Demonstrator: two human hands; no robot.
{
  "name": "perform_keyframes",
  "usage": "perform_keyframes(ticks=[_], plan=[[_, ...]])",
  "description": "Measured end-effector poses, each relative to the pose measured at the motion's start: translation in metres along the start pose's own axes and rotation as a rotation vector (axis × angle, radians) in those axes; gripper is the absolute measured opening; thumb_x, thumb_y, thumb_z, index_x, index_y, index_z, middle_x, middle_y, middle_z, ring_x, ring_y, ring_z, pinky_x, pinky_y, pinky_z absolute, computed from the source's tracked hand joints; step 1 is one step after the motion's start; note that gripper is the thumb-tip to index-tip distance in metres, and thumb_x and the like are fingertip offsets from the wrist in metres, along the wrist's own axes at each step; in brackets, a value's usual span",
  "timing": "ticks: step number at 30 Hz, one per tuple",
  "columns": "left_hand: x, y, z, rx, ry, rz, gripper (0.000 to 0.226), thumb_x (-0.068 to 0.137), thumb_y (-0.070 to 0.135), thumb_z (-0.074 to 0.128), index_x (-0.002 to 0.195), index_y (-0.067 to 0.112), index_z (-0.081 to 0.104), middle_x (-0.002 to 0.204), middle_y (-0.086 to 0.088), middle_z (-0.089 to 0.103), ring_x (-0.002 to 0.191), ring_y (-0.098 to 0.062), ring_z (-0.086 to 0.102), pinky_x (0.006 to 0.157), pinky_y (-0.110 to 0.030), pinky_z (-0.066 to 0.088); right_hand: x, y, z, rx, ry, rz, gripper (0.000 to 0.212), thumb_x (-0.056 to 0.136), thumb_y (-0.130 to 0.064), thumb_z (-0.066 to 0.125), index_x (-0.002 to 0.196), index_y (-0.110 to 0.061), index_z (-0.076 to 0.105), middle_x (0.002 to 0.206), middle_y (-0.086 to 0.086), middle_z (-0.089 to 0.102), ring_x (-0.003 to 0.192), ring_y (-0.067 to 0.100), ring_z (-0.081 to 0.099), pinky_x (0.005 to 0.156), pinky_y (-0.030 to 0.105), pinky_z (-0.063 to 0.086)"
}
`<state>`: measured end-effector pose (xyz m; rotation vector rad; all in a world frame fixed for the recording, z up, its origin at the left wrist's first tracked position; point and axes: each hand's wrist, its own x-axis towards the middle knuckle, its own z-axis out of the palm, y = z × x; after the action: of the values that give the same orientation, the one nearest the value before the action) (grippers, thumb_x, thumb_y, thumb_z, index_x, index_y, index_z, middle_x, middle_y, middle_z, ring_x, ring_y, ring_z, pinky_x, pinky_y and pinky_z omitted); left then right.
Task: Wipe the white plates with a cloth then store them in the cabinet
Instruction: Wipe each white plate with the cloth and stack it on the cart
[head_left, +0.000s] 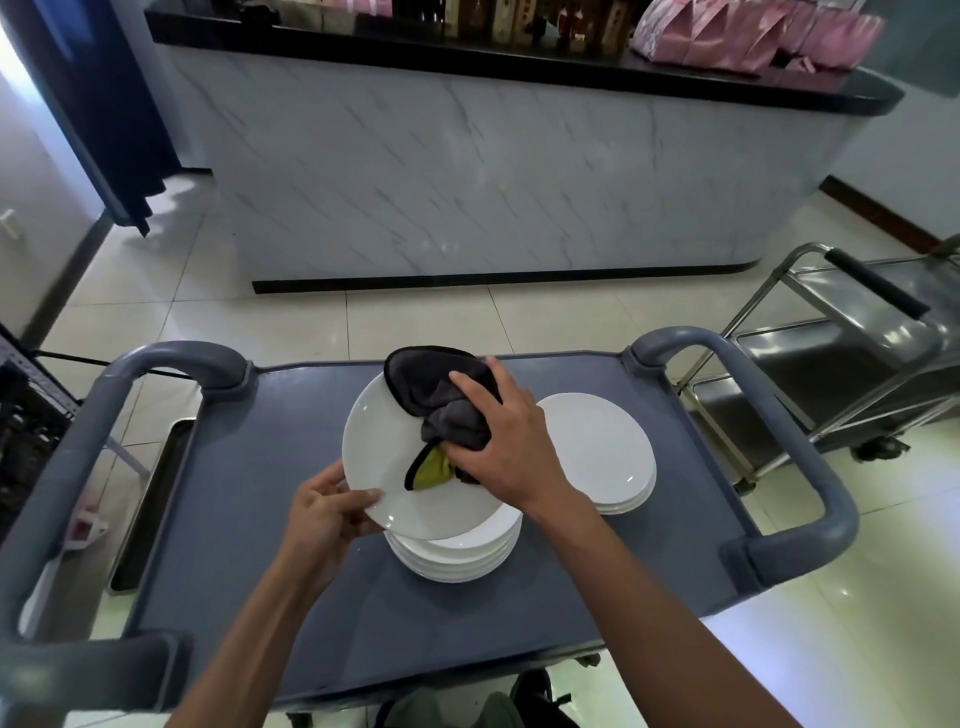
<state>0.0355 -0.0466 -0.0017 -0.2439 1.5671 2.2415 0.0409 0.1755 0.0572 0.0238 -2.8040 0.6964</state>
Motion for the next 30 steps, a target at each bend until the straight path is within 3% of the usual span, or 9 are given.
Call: perform_keyframes(ticks=[5,11,14,16,19,22,24,30], plan=[[0.002,-0.003,-0.006,-0.004,-0.007,-0.002,0.043,0.083,-0.016,0.056,0.116,0.007,0.068,0.103,-0.018,0.075,0.08,-0.032,0.073,0.061,-0.041,0.062,0.003,0.003,-0.006,0.106,-0.009,-0.004,0.073,0.073,-0.043,0.076,0.142,-0.037,0.051,0.144,-0.002,0.043,0.118,0.029,0.05,0.101,0.047,0.046],[0.007,-0.004,0.003,0.086,0.047,0.007,0.041,0.09,-0.007,0.057,0.115,0.024,0.069,0.102,-0.009,0.077,0.084,-0.03,0.073,0.078,-0.049,0.061,-0.003,0.005,-0.004,0.205,0.092,0.002,0.067,0.074,-0.032,0.08,0.136,-0.03,0.056,0.133,-0.001,0.045,0.118,0.024,0.049,0.102,0.041,0.046],[0.008,-0.003,0.016,0.103,0.063,-0.007,0.029,0.096,0.007,0.053,0.11,0.027,0.068,0.101,-0.007,0.075,0.08,-0.024,0.072,0.076,-0.043,0.059,-0.006,0.005,-0.003,0.178,0.166,-0.018,0.067,0.075,-0.029,0.08,0.137,-0.026,0.055,0.134,0.001,0.045,0.118,0.025,0.048,0.101,0.042,0.046],[0.008,0.0,0.021,-0.003,0.072,-0.066,0.022,0.1,0.027,0.05,0.111,0.022,0.068,0.103,-0.008,0.073,0.083,-0.024,0.071,0.078,-0.043,0.056,-0.008,0.007,-0.003,0.164,0.207,-0.036,0.067,0.075,-0.027,0.08,0.137,-0.024,0.055,0.134,0.002,0.045,0.119,0.026,0.047,0.1,0.044,0.046],[0.015,0.004,0.02,-0.13,0.034,-0.183,0.056,0.101,0.057,0.037,0.121,0.015,0.068,0.114,-0.011,0.074,0.104,-0.031,0.069,0.091,-0.049,0.052,-0.011,0.009,-0.003,0.134,0.266,-0.076,0.066,0.074,-0.024,0.08,0.136,-0.022,0.056,0.135,0.005,0.045,0.119,0.027,0.048,0.098,0.047,0.046],[0.021,0.009,0.021,-0.121,-0.005,-0.322,0.075,0.095,0.07,0.035,0.123,0.009,0.067,0.121,-0.016,0.07,0.117,-0.036,0.063,0.1,-0.057,0.048,-0.018,0.011,-0.003,0.091,0.344,-0.151,0.06,0.076,-0.029,0.073,0.133,-0.023,0.055,0.133,0.008,0.047,0.117,0.029,0.05,0.094,0.049,0.047],[0.024,0.013,0.023,-0.092,-0.012,-0.397,0.076,0.09,0.074,0.044,0.125,0.011,0.066,0.123,-0.019,0.067,0.116,-0.039,0.063,0.096,-0.059,0.05,-0.023,0.012,-0.001,0.049,0.407,-0.218,0.055,0.079,-0.031,0.071,0.13,-0.023,0.054,0.132,0.009,0.048,0.114,0.031,0.052,0.093,0.048,0.047],[0.031,0.025,0.025,-0.014,-0.13,-0.564,0.079,0.08,0.071,0.058,0.125,0.007,0.065,0.13,-0.033,0.06,0.109,-0.049,0.066,0.078,-0.046,0.053,-0.028,0.018,0.0,-0.014,0.546,-0.346,0.047,0.082,-0.025,0.076,0.124,-0.022,0.056,0.13,0.004,0.046,0.109,0.026,0.052,0.088,0.045,0.045]])
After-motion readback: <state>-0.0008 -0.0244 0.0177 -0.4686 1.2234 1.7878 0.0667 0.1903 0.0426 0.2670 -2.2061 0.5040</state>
